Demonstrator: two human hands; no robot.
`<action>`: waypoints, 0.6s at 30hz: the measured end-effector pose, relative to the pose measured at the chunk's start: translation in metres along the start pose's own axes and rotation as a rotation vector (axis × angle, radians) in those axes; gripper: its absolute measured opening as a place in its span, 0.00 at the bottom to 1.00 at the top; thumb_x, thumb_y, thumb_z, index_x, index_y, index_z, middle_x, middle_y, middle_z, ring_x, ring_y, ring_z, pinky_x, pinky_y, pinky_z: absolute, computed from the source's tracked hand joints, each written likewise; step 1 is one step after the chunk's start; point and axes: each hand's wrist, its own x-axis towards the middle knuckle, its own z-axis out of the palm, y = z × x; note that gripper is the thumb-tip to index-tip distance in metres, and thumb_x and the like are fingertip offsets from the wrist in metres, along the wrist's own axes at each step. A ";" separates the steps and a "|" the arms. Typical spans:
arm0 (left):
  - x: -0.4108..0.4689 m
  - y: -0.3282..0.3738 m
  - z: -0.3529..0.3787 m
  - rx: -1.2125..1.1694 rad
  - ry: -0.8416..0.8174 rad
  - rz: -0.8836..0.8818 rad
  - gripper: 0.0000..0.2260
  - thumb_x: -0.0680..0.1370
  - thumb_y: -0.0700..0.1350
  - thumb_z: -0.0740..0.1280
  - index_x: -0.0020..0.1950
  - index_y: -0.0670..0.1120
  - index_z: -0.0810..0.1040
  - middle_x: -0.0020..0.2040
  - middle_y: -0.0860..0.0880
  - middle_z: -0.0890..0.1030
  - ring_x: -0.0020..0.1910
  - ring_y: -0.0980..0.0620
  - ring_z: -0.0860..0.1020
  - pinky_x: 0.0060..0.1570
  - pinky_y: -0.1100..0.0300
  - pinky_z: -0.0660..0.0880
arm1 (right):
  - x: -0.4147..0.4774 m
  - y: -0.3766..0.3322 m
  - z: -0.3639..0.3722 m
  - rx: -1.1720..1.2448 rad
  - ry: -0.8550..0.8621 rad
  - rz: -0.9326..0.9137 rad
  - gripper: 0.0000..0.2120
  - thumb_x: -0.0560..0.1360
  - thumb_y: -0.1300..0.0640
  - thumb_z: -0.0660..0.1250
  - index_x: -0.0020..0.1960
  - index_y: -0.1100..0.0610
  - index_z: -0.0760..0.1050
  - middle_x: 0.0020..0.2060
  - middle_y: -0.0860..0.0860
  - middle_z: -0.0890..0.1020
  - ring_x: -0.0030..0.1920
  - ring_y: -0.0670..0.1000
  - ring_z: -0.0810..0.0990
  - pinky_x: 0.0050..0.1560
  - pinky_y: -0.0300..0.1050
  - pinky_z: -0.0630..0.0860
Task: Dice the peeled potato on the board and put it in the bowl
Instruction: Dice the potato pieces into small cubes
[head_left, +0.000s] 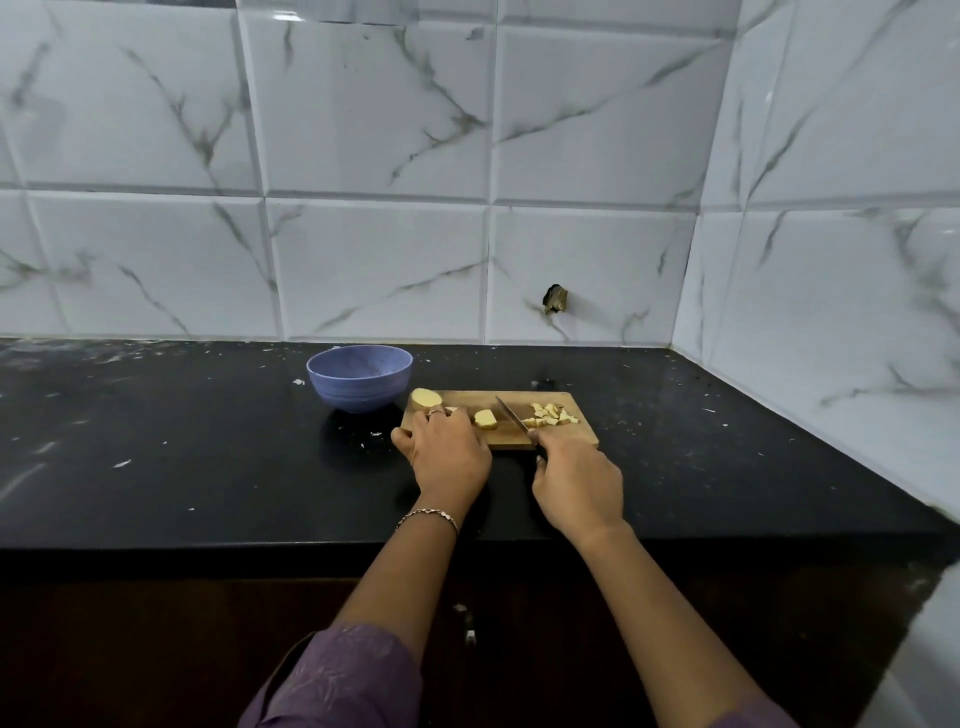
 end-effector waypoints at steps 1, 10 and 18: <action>0.000 0.000 0.000 -0.002 -0.005 -0.006 0.11 0.79 0.50 0.63 0.59 0.50 0.78 0.61 0.48 0.76 0.66 0.46 0.67 0.64 0.44 0.59 | 0.001 0.001 0.000 -0.022 -0.003 0.001 0.18 0.78 0.59 0.64 0.66 0.45 0.75 0.50 0.45 0.83 0.49 0.49 0.82 0.46 0.45 0.78; 0.008 0.000 0.005 -0.040 -0.028 -0.025 0.14 0.78 0.53 0.63 0.61 0.50 0.77 0.63 0.46 0.73 0.65 0.44 0.66 0.62 0.45 0.60 | 0.023 0.008 0.004 -0.159 -0.022 -0.010 0.19 0.77 0.63 0.62 0.65 0.49 0.74 0.48 0.49 0.82 0.49 0.53 0.80 0.41 0.46 0.72; 0.040 -0.003 0.008 0.052 -0.096 0.154 0.21 0.76 0.57 0.63 0.68 0.53 0.73 0.66 0.45 0.67 0.66 0.43 0.62 0.63 0.45 0.57 | 0.032 0.008 0.018 -0.153 0.064 -0.095 0.22 0.78 0.62 0.61 0.70 0.48 0.71 0.49 0.49 0.81 0.50 0.52 0.79 0.41 0.47 0.76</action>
